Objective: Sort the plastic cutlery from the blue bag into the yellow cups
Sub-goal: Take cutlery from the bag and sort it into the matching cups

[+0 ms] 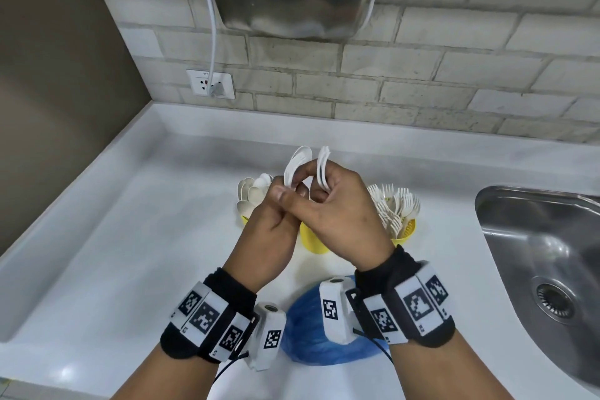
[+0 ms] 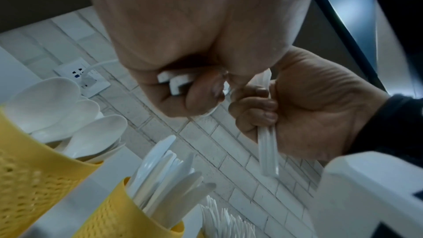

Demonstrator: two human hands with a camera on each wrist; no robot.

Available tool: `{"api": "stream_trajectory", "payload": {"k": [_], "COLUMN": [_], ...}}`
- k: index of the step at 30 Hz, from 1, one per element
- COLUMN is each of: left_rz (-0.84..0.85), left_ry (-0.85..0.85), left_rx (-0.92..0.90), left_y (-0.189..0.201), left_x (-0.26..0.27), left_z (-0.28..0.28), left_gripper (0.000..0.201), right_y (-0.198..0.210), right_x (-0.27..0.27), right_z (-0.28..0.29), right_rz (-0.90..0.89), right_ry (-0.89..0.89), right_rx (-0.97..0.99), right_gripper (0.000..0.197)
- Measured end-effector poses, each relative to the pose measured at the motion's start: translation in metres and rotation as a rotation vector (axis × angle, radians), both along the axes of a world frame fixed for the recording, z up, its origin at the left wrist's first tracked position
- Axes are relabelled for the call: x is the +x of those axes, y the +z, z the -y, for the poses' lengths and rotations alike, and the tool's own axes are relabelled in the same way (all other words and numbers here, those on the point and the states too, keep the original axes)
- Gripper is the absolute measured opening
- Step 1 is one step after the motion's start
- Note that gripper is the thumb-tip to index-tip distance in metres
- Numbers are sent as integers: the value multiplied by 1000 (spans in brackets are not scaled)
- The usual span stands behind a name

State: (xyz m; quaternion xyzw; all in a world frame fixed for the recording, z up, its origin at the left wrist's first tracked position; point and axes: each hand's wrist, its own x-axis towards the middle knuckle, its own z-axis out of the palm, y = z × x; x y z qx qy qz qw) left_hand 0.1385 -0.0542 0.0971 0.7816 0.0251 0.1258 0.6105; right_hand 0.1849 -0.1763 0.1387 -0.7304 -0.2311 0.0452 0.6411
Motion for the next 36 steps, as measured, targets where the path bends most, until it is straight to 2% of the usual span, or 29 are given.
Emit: {"api": "stream_trajectory", "payload": {"k": [4,5,7,10,14,17,19,22,24,26,28,32,36], "left_rz": [13,17,34,48,66,50,46,34,3,-18,-23,-5,-13], "left_ry": [-18,-22,-9,3,-36,-60,-69,-98,-90,-78,-57,-64,-100], "left_rx": [40,36,45,84,55,62,63,0,-68,-109,-112,-165,-175], "left_y": [5,7,8,7,8,7,7,7,4,0,-4,-3,2], "left_x": [-1,-2,-3,-4,-5,-5,-6,-8,-9,-9,-8,-6,-5], "left_z": [0,0,-1,0,3,4,6,9,8,4,1,1,3], "left_gripper": [10,4,11,8,13,14,17,16,16,22,32,26,26], "right_y": [-4,-4,-7,-9,-16,-19,-17,-13,-10,-4,2,3,-6], "right_x": [0,0,3,4,6,8,8,12,18,22,25,32,33], "right_z": [-5,-5,-5,-2,-5,-10,-10,-8,-3,4,11,22,23], "right_rz": [1,-23,-86,-217,-253,-247,-245,-304,-337,-384,-391,-298,-266], "right_ry": [-73,-96,-143,-77,-27,-103,-163,-217,-233,-209,-183,-205,-178], "right_rx": [84,134,253,370,298,263,254,380,467,606,702,681,469], "right_gripper": [2,3,12,17,9,30,33,22,28,29,20,11,14]}}
